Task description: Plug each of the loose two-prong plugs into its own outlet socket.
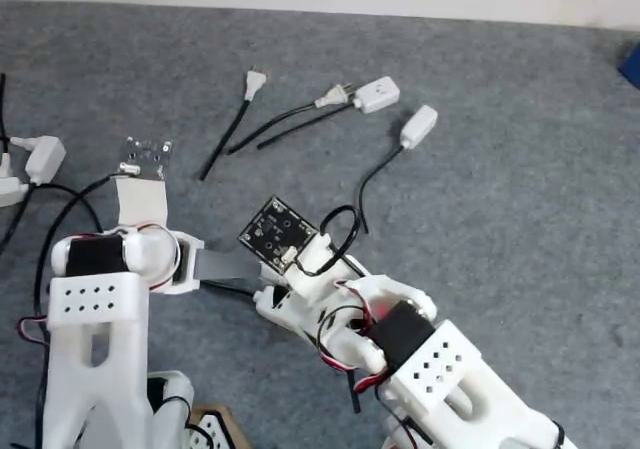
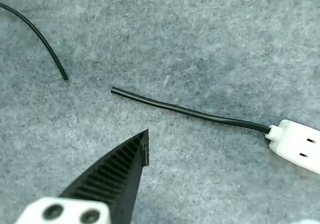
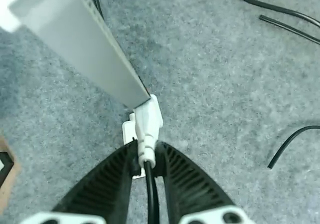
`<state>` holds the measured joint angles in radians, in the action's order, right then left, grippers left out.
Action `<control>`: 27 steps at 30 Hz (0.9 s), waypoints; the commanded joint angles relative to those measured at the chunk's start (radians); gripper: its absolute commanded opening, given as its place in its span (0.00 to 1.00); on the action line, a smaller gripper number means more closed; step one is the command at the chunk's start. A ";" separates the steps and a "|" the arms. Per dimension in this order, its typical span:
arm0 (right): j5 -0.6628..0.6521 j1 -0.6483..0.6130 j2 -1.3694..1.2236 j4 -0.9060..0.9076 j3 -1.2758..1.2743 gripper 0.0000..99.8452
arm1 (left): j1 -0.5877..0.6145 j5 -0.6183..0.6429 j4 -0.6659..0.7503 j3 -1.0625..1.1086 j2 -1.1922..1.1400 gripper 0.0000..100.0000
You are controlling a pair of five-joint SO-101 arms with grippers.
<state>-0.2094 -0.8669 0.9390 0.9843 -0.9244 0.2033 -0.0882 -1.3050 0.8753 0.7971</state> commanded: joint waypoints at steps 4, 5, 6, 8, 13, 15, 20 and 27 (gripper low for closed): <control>0.012 0.015 0.024 0.036 0.077 0.01 | -0.016 -0.003 0.018 0.007 0.005 0.55; 0.012 0.015 0.022 0.048 0.077 0.01 | 0.001 -0.003 0.037 0.007 0.008 0.55; 0.011 0.015 0.022 0.065 0.077 0.01 | 0.024 0.000 0.060 0.007 0.008 0.55; 0.009 0.015 0.021 0.111 0.090 0.01 | 0.077 0.000 0.117 0.008 0.002 0.55; -0.025 0.015 -0.177 0.288 0.271 0.01 | 0.180 0.002 0.212 0.039 0.001 0.55; -0.028 0.015 -0.341 0.389 0.403 0.01 | 0.209 0.002 0.241 0.062 0.001 0.55; -0.026 0.008 -0.690 0.624 0.763 0.01 | 0.274 -0.003 0.290 0.107 0.001 0.55; 0.276 0.015 -0.931 0.676 0.967 0.01 | 0.352 -0.005 0.310 0.142 0.001 0.55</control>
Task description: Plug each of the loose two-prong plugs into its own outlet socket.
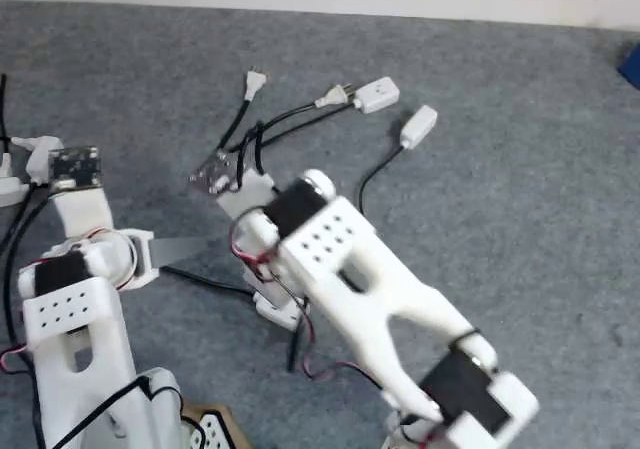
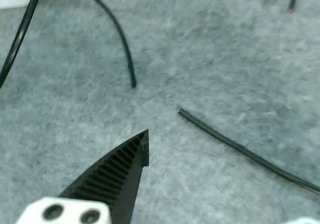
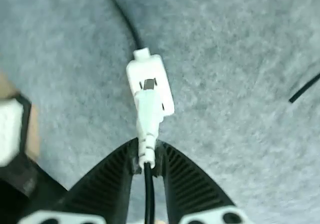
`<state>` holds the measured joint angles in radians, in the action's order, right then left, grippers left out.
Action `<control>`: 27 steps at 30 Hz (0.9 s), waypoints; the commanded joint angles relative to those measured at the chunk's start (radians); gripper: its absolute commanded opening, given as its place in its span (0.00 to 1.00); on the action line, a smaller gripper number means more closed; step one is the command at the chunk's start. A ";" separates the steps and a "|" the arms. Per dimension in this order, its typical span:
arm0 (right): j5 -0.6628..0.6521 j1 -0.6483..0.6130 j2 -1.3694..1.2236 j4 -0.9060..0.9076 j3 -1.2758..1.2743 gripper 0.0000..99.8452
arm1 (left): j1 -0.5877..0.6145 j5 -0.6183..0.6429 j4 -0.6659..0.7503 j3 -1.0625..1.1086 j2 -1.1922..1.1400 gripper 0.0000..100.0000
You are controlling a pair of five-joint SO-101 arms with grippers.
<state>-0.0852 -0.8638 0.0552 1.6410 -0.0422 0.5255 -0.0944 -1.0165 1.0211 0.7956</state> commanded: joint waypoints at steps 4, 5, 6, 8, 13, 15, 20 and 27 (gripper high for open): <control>0.358 0.012 -0.134 0.021 0.093 0.01 | 0.059 0.002 0.075 0.019 0.002 0.55; 0.373 0.012 -0.150 0.028 0.093 0.01 | 0.065 0.002 0.092 0.025 0.002 0.55; 0.373 0.013 -0.163 0.053 0.094 0.01 | 0.070 0.002 0.103 0.030 0.002 0.55; 0.373 0.027 -0.180 0.097 0.120 0.01 | 0.070 0.002 0.114 0.039 0.002 0.55; 0.382 0.094 -0.194 0.122 0.225 0.01 | 0.062 0.005 0.126 0.071 0.002 0.55; 0.397 0.094 -0.189 0.122 0.234 0.01 | 0.062 0.005 0.143 0.087 0.002 0.55; 0.430 0.050 -0.194 0.120 0.234 0.01 | 0.062 0.005 0.153 0.093 0.002 0.55; 0.319 0.022 -0.197 0.122 0.229 0.01 | 0.062 0.005 0.149 0.096 0.002 0.55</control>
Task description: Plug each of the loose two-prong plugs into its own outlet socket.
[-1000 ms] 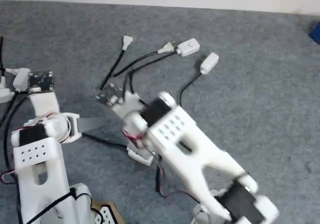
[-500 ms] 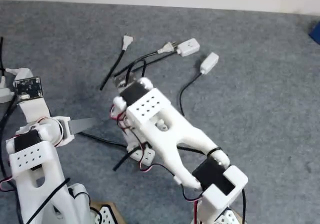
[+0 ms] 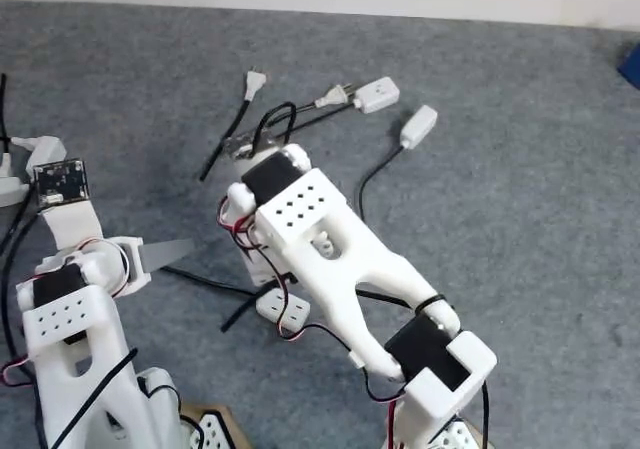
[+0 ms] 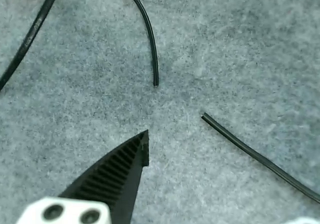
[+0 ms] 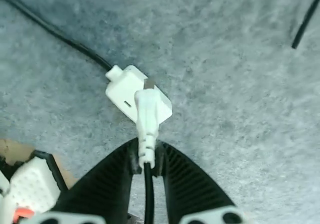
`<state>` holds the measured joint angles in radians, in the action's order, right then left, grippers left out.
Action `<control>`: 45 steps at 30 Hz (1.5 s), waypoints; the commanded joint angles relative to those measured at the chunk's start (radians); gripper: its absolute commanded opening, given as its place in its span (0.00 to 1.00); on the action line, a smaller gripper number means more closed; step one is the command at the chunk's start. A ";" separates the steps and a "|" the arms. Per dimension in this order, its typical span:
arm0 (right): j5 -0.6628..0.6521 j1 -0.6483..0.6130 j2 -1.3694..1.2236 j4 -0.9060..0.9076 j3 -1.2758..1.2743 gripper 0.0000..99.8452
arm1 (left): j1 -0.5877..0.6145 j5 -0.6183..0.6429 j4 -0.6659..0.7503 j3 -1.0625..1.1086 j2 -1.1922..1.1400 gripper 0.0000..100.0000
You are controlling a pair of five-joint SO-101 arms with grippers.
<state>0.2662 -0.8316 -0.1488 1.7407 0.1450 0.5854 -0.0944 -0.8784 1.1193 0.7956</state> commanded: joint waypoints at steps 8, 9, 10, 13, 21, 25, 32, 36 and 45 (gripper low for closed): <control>0.118 -0.007 0.007 0.005 0.051 0.01 | 0.002 0.011 0.009 -0.002 0.002 0.55; 0.140 -0.016 0.008 0.004 0.053 0.01 | 0.002 0.011 0.009 -0.002 0.002 0.55; 0.189 -0.027 0.008 0.004 0.053 0.01 | 0.002 0.011 0.009 -0.002 0.002 0.55; 0.425 -0.045 0.012 -0.010 0.053 0.01 | 0.002 0.011 0.008 0.002 0.002 0.55; 0.875 -0.134 0.015 -0.010 0.053 0.01 | 0.002 0.018 0.009 0.004 0.002 0.55; 0.753 -0.193 0.008 -0.018 0.050 0.01 | 0.002 0.055 0.011 0.004 0.002 0.55; 0.824 -0.137 0.007 -0.018 0.044 0.01 | 0.071 0.077 0.014 0.010 0.002 0.55; 0.824 -0.137 0.007 -0.008 0.041 0.01 | 0.148 0.152 0.015 -0.015 0.002 0.55; 0.827 -0.225 0.007 0.002 -0.061 0.01 | 0.159 0.201 0.054 -0.008 0.002 0.55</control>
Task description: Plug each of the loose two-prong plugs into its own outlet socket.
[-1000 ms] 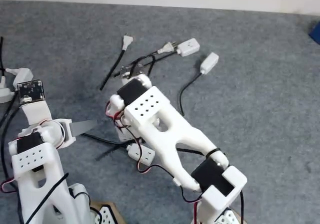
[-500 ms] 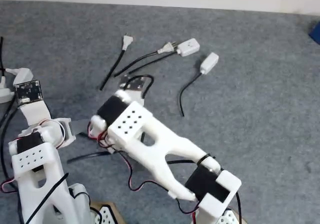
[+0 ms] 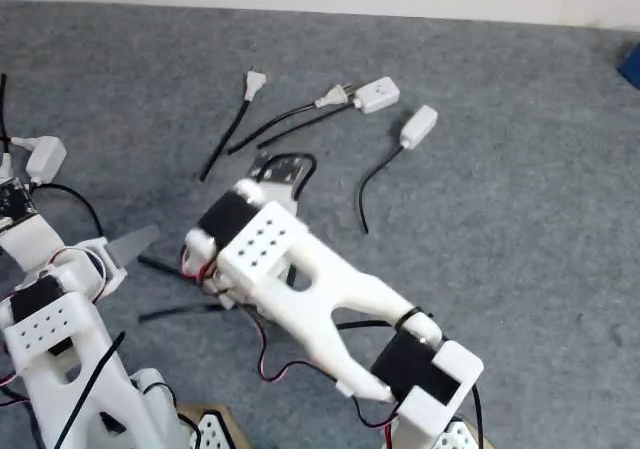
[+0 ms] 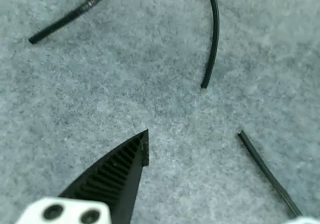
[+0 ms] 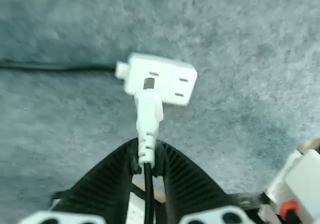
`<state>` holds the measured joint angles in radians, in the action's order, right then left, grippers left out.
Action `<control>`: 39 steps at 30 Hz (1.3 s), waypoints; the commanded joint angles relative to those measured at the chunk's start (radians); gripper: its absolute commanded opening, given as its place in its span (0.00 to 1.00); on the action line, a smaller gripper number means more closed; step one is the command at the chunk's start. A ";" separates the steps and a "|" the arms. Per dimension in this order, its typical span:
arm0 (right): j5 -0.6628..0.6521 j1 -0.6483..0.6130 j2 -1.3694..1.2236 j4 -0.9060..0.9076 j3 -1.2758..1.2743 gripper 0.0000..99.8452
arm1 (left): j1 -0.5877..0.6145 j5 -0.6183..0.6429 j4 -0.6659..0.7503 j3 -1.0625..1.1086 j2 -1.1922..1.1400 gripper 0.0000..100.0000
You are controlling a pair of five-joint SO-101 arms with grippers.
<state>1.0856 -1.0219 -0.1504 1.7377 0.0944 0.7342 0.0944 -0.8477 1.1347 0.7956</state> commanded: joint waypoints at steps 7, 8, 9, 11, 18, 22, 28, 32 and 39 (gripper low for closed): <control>0.012 -0.068 0.008 -0.030 -0.019 0.01 | 0.050 0.014 0.023 -0.024 0.002 0.55; 0.012 -0.067 0.008 -0.042 -0.024 0.01 | 0.050 0.014 0.023 -0.024 0.002 0.55; 0.012 -0.067 0.008 -0.050 -0.025 0.01 | 0.050 0.014 0.023 -0.024 0.002 0.55; 0.014 -0.065 0.004 -0.056 -0.027 0.01 | 0.050 0.014 0.023 -0.025 0.002 0.55; 0.012 -0.024 -0.087 -0.048 -0.019 0.01 | 0.050 0.014 0.023 -0.024 0.002 0.55; 0.005 0.030 -0.101 -0.050 -0.018 0.01 | 0.050 0.012 0.023 -0.024 0.002 0.55; -0.035 0.042 -0.099 -0.018 0.067 0.01 | 0.050 0.012 0.023 -0.022 0.002 0.55; -0.035 0.042 -0.099 0.022 0.147 0.01 | 0.050 0.012 0.023 -0.022 0.002 0.55; -0.035 0.042 -0.101 0.022 0.150 0.01 | 0.050 0.012 0.023 -0.022 0.002 0.55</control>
<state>1.0610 -0.9989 -0.2608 1.7377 0.1956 0.7772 0.1020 -0.8416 1.1347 0.7956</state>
